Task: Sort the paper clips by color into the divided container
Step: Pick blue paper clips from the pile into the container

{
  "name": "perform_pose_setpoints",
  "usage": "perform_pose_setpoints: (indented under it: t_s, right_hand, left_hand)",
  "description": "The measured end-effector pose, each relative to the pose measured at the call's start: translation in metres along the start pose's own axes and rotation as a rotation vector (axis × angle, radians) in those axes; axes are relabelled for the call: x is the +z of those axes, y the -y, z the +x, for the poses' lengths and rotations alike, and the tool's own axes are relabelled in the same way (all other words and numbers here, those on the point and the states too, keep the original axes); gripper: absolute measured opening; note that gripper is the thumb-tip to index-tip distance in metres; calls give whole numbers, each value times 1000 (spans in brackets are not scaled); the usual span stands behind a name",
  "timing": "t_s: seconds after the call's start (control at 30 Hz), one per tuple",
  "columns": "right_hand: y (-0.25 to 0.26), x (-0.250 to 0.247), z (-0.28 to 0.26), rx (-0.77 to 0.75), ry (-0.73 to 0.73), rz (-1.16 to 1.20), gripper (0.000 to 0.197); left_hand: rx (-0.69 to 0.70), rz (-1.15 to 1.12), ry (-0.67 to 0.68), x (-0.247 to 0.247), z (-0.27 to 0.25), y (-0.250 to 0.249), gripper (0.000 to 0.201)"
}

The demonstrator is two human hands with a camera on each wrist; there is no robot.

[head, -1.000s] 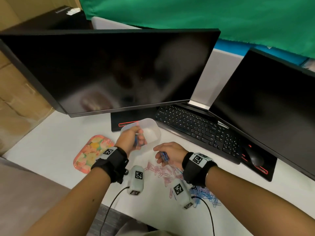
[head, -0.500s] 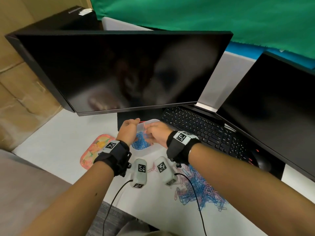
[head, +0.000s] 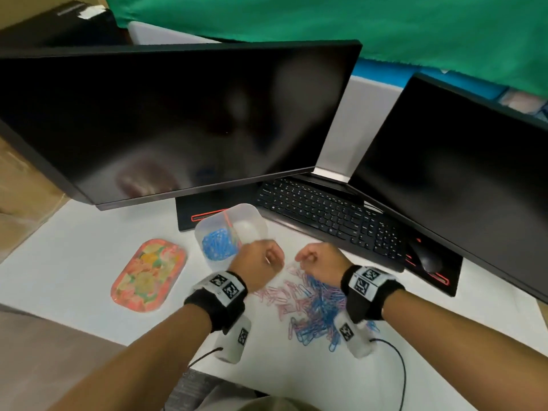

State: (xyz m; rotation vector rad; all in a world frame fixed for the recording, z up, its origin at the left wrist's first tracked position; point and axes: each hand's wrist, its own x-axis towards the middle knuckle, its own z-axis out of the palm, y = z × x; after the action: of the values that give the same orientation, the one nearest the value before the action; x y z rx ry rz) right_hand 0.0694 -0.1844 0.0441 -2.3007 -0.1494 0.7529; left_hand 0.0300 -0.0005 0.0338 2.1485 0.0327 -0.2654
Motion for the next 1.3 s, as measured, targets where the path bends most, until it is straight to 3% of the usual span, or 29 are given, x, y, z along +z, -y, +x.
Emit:
perform_pose_setpoints:
  t_s: [0.13,0.3,0.47,0.63,0.73,1.13,1.3]
  right_hand:
    - [-44,2,-25,-4,14,-143,19]
    - [-85,13,-52,-15,30,-220,25]
    - [-114,35,-82,16,-42,-251,12]
    - [-130,56,-93,140,-201,-162,30]
    - [-128,55,-88,170,-245,-87,14]
    - [-126,36,-79,165,-235,47,22]
    - [-123,24,-78,184,-107,264,32]
  left_hand:
    - [79,235,320,42,-10,-3,15]
    - [174,439,477,81,-16,-2,14]
    - [166,587,481,104,-21,2,15]
    - [105,620,461,110,-24,11,15]
    - [114,621,428,106,-20,13,14]
    - [-45,248,308,79,-6,14,23]
    - [-174,103,307,72,-3,20,27]
